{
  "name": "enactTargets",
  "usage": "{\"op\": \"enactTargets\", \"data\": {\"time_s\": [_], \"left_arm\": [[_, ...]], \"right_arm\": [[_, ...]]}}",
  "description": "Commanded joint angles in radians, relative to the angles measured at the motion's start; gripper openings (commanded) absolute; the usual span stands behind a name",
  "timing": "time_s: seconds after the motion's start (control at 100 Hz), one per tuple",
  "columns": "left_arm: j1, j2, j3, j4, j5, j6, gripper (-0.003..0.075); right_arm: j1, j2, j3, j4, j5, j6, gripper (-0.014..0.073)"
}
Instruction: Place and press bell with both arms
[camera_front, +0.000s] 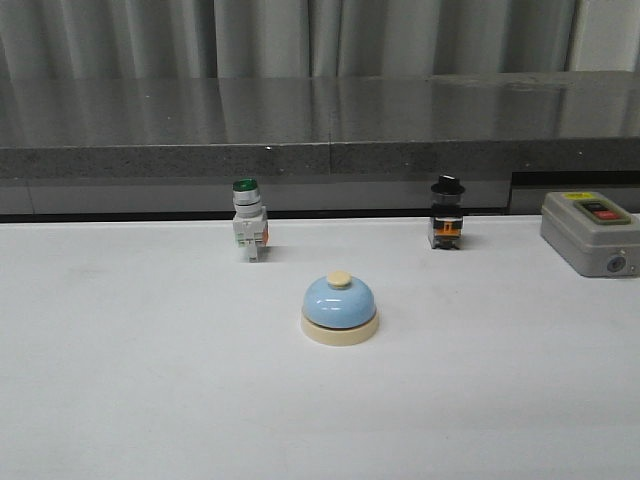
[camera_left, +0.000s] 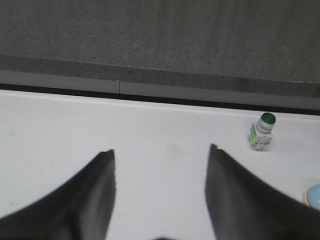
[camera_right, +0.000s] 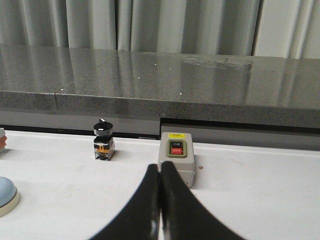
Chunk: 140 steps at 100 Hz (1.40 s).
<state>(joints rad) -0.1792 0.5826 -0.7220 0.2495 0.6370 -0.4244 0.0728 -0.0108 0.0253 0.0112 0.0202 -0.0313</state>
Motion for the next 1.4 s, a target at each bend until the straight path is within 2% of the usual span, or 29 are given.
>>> {"op": "enactTargets", "data": {"time_s": [0.0,0.08,0.69,0.79,0.95,1.1,1.17,1.29,1.39], "left_arm": [[-0.001,-0.062,-0.013,-0.001,-0.052,-0.006,0.0144],[-0.001,-0.096,-0.006,-0.001,-0.043,-0.006,-0.0023],[-0.001,-0.112,-0.006,0.001,-0.038,-0.004,-0.002],[-0.001,-0.112,0.003,0.05,-0.055,-0.004,-0.002],[0.035,-0.164,0.076,0.025,-0.19,0.017,-0.002],[0.134,-0.271,0.209,-0.179,-0.367,0.295,-0.002],[0.182,-0.321,0.289,-0.241,-0.441,0.374,-0.002],[0.239,-0.404,0.444,-0.262,-0.551,0.388,-0.002],[0.266,-0.482,0.556,-0.222,-0.597,0.388,-0.002]], "right_arm": [[-0.008,-0.018,-0.014,-0.011,-0.081,0.001,-0.006],[-0.008,-0.018,-0.014,-0.011,-0.081,0.001,-0.006],[-0.008,-0.018,-0.014,-0.011,-0.081,0.001,-0.006],[-0.008,-0.018,-0.014,-0.011,-0.081,0.001,-0.006],[-0.008,-0.018,-0.014,-0.011,-0.081,0.001,-0.006],[-0.008,-0.018,-0.014,-0.011,-0.081,0.001,-0.006],[-0.008,-0.018,-0.014,-0.011,-0.081,0.001,-0.006],[-0.008,-0.018,-0.014,-0.011,-0.081,0.001,-0.006],[-0.008,-0.018,-0.014,-0.011,-0.081,0.001,-0.006]]}}
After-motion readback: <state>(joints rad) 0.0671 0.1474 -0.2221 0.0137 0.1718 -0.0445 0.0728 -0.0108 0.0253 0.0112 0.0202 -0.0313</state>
